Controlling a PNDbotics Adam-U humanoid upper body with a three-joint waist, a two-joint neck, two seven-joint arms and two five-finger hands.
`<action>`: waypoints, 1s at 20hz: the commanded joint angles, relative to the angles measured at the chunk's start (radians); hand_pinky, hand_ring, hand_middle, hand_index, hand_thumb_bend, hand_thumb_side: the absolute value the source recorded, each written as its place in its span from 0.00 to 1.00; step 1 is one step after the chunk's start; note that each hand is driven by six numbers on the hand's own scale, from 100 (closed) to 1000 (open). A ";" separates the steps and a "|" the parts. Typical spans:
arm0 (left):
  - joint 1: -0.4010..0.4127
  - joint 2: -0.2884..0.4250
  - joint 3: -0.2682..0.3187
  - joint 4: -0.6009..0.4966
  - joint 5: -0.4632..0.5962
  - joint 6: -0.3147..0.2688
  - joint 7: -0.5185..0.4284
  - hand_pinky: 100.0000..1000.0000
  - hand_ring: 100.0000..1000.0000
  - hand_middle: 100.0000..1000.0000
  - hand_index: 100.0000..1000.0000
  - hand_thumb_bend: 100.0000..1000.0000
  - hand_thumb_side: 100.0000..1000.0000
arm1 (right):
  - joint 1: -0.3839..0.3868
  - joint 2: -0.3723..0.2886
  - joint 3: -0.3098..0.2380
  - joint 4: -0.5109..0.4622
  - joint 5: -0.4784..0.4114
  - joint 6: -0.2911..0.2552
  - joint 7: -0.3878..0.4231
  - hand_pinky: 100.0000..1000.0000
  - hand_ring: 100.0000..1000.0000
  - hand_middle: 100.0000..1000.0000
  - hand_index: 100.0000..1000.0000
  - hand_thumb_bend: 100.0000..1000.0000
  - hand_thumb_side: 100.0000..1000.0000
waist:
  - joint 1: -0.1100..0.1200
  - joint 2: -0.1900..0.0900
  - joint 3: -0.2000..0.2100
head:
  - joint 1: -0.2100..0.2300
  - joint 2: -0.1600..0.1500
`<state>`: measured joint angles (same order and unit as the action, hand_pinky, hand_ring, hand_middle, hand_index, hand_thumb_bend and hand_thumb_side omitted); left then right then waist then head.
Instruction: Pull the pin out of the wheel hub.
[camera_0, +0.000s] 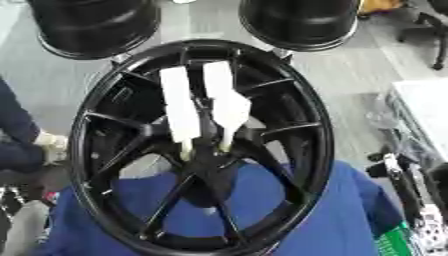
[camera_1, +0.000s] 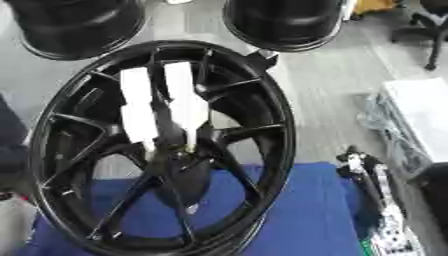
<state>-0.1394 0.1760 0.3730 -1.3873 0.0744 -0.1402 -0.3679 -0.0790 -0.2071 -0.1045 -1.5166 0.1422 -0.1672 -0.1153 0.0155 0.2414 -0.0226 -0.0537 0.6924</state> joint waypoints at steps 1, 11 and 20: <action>-0.004 0.024 0.001 -0.013 0.003 -0.004 0.000 0.73 0.65 0.57 0.64 0.32 0.74 | -0.006 -0.019 -0.005 -0.011 0.006 -0.002 -0.002 0.52 0.49 0.53 0.54 0.00 0.85 | 0.000 -0.018 -0.002 | 0.000 -0.006; -0.009 0.183 -0.009 -0.169 0.081 -0.024 -0.010 0.74 0.68 0.59 0.65 0.26 0.66 | 0.000 -0.022 -0.009 -0.003 0.006 -0.002 -0.008 0.52 0.49 0.53 0.54 0.00 0.85 | 0.012 -0.032 -0.006 | -0.010 -0.009; -0.115 0.720 -0.164 -0.252 0.204 -0.254 -0.036 0.73 0.70 0.63 0.70 0.22 0.42 | 0.009 -0.039 -0.005 0.004 0.015 0.000 -0.005 0.52 0.49 0.53 0.54 0.00 0.85 | 0.040 -0.051 -0.020 | -0.015 -0.011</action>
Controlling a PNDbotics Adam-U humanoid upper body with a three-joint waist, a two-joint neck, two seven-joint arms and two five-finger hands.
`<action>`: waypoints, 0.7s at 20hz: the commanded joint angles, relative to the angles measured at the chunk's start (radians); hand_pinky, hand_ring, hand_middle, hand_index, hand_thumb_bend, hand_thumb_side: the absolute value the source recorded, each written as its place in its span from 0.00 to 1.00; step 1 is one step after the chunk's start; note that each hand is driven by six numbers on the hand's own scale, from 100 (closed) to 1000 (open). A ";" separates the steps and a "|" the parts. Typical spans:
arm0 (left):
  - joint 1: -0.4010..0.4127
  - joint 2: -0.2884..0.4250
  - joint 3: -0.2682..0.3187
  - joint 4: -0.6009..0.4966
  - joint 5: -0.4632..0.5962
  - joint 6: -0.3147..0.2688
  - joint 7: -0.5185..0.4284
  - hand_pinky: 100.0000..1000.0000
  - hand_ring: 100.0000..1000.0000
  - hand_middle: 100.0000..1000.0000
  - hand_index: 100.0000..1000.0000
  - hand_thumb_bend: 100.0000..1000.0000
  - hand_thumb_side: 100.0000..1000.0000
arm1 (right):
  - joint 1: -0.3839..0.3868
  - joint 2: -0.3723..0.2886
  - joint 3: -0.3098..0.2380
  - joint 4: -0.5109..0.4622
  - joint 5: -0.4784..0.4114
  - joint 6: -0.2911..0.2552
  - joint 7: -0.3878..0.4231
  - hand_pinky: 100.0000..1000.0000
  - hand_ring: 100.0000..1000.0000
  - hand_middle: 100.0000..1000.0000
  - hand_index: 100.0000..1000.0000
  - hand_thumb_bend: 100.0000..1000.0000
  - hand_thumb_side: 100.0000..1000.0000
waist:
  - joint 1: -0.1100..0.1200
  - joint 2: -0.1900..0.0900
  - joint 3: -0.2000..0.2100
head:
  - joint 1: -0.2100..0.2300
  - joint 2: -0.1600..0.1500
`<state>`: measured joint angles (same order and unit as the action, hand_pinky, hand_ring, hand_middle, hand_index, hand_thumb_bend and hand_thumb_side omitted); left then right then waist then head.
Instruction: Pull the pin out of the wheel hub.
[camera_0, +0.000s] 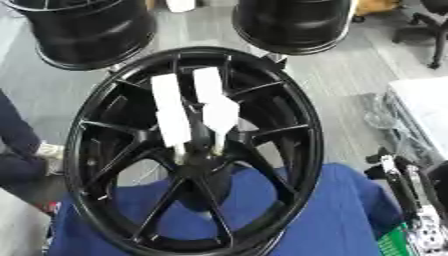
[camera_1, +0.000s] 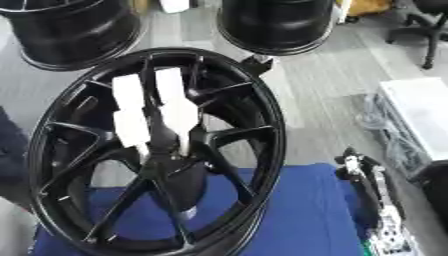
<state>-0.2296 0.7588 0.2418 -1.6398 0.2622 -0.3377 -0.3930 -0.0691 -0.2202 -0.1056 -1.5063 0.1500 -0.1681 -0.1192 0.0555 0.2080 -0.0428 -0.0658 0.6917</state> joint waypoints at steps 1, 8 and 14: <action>-0.050 0.193 -0.064 0.009 0.008 -0.082 -0.026 0.73 0.70 0.63 0.71 0.23 0.36 | -0.001 -0.027 -0.002 -0.004 0.008 0.001 0.000 0.52 0.49 0.53 0.54 0.00 0.86 | 0.002 -0.020 -0.005 | 0.000 -0.012; -0.274 0.330 -0.291 0.073 -0.106 -0.237 -0.157 0.72 0.70 0.64 0.73 0.28 0.29 | 0.001 -0.034 0.009 0.004 0.009 0.001 0.010 0.52 0.49 0.53 0.54 0.00 0.86 | 0.014 -0.029 -0.029 | 0.017 -0.013; -0.470 0.240 -0.439 0.159 -0.190 -0.265 -0.280 0.72 0.70 0.65 0.74 0.33 0.35 | 0.002 -0.037 0.014 0.005 0.009 0.000 0.017 0.52 0.49 0.53 0.54 0.00 0.86 | 0.018 -0.031 -0.041 | 0.016 -0.022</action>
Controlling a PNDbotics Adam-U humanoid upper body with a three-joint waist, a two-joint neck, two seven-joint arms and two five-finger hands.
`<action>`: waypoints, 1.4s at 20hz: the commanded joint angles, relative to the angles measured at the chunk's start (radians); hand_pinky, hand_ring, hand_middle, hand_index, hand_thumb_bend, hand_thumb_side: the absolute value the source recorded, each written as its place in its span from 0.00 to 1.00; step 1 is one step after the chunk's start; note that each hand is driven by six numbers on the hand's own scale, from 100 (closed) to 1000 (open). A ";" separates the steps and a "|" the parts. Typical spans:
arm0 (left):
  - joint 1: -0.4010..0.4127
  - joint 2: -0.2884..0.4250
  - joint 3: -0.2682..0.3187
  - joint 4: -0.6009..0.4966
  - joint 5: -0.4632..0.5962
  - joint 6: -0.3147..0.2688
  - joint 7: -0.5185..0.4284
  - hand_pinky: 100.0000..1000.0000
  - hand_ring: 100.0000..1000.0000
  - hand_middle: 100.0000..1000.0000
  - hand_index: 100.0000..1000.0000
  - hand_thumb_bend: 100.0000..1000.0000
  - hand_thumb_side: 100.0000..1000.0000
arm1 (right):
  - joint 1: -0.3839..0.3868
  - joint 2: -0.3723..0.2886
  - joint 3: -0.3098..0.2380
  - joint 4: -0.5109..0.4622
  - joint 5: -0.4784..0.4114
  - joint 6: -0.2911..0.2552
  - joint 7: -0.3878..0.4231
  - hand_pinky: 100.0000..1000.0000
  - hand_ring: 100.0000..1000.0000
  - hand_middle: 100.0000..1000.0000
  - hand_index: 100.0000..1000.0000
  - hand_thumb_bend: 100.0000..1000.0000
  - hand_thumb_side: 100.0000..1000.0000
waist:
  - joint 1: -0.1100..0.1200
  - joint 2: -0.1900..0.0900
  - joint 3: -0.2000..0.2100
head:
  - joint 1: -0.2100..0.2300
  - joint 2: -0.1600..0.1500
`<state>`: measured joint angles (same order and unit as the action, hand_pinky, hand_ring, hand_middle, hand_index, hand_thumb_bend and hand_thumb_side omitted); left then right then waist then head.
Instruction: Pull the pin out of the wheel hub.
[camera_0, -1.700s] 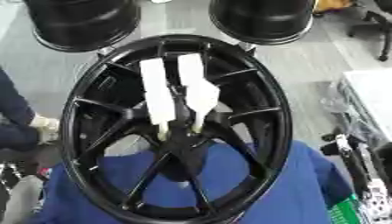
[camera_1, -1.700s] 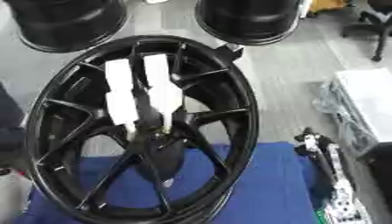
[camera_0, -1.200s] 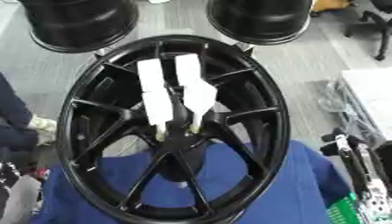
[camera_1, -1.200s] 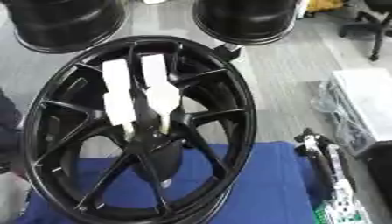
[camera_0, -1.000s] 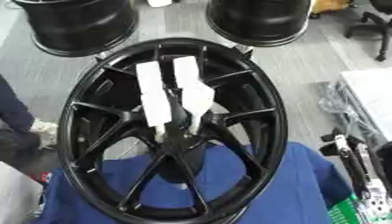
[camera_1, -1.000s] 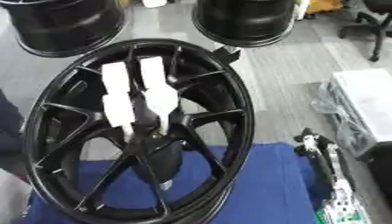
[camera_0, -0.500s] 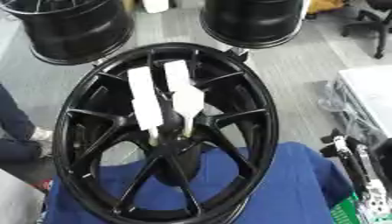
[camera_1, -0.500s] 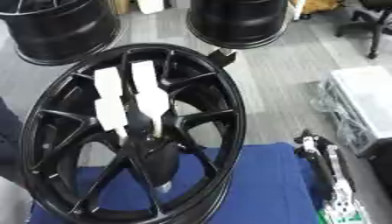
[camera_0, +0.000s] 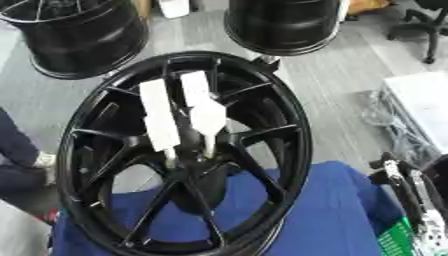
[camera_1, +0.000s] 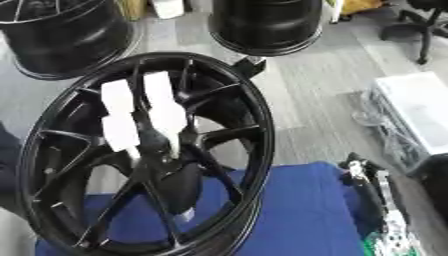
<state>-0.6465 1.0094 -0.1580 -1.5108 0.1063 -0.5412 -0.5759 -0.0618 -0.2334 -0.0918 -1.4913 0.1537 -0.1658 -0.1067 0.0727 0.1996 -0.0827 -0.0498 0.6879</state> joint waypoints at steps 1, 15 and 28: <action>-0.084 -0.035 -0.057 0.051 -0.050 -0.062 -0.117 0.72 0.70 0.65 0.73 0.33 0.35 | -0.004 -0.025 0.001 -0.010 0.005 -0.002 0.005 0.52 0.49 0.53 0.54 0.00 0.86 | 0.001 -0.022 -0.002 | -0.004 -0.021; -0.281 -0.274 -0.177 0.199 -0.212 -0.088 -0.244 0.71 0.70 0.66 0.74 0.38 0.38 | -0.006 -0.026 0.008 -0.016 0.007 -0.004 0.018 0.52 0.49 0.53 0.54 0.00 0.86 | 0.005 -0.020 -0.021 | 0.005 -0.016; -0.304 -0.383 -0.203 0.269 -0.277 -0.100 -0.267 0.71 0.70 0.67 0.73 0.33 0.31 | -0.014 -0.024 0.015 -0.017 0.006 -0.006 0.026 0.52 0.49 0.53 0.54 0.00 0.86 | 0.003 -0.019 -0.032 | 0.021 -0.022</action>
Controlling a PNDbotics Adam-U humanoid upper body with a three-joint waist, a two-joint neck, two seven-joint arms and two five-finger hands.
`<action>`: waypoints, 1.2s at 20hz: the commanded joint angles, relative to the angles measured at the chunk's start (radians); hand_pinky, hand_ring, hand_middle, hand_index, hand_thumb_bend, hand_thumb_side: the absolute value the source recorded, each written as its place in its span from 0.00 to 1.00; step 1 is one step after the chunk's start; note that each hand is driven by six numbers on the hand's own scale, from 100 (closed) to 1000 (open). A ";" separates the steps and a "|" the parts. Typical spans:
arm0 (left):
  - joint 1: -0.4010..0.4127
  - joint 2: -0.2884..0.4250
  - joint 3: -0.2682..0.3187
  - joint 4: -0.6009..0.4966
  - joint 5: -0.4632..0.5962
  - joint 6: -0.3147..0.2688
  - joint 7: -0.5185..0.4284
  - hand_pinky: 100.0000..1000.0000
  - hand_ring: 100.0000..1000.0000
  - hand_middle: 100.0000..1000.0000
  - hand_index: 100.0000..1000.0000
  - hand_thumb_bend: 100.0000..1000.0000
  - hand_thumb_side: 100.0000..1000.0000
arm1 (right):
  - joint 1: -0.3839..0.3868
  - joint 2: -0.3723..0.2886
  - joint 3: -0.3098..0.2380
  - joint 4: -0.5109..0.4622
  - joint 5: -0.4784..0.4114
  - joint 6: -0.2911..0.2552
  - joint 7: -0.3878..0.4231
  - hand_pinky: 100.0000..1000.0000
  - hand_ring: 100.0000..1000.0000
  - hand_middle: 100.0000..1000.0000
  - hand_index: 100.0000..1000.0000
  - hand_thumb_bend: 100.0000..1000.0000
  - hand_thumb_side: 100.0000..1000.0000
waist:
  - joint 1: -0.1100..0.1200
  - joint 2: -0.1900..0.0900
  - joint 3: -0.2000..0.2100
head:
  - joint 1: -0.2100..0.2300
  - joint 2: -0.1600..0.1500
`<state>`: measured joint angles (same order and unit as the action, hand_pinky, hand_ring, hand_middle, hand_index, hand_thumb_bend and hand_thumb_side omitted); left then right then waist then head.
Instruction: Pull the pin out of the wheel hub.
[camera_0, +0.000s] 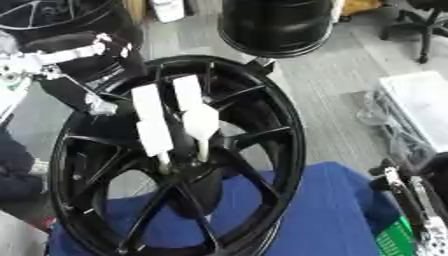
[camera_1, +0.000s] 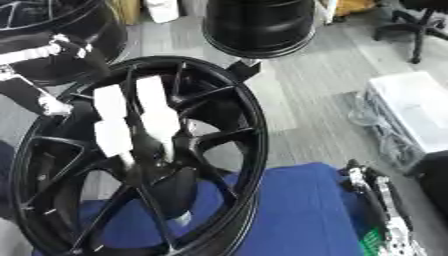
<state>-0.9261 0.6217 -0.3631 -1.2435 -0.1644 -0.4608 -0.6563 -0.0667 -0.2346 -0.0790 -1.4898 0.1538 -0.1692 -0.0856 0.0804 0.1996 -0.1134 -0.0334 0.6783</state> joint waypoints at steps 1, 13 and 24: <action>-0.024 -0.001 0.000 0.005 -0.010 -0.182 -0.191 0.71 0.70 0.67 0.73 0.32 0.31 | -0.010 -0.023 0.003 -0.019 0.006 -0.003 0.006 0.52 0.49 0.53 0.54 0.00 0.86 | -0.005 -0.019 -0.002 | 0.005 -0.013; -0.019 -0.022 -0.015 0.025 -0.055 -0.207 -0.250 0.61 0.52 0.49 0.61 0.25 0.17 | -0.013 -0.021 0.006 -0.020 0.007 -0.003 0.011 0.52 0.49 0.53 0.54 0.00 0.86 | -0.004 -0.017 -0.006 | 0.003 -0.018; -0.021 -0.019 -0.027 0.016 -0.030 -0.211 -0.251 0.47 0.38 0.44 0.56 0.04 0.00 | -0.014 -0.021 0.007 -0.017 0.007 -0.002 0.014 0.52 0.49 0.53 0.54 0.00 0.87 | -0.005 -0.017 -0.006 | -0.003 -0.023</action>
<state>-0.9282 0.5800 -0.3916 -1.2157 -0.2017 -0.4404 -0.6767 -0.0710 -0.2346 -0.0731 -1.4899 0.1539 -0.1709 -0.0749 0.0803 0.1996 -0.1180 -0.0332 0.6699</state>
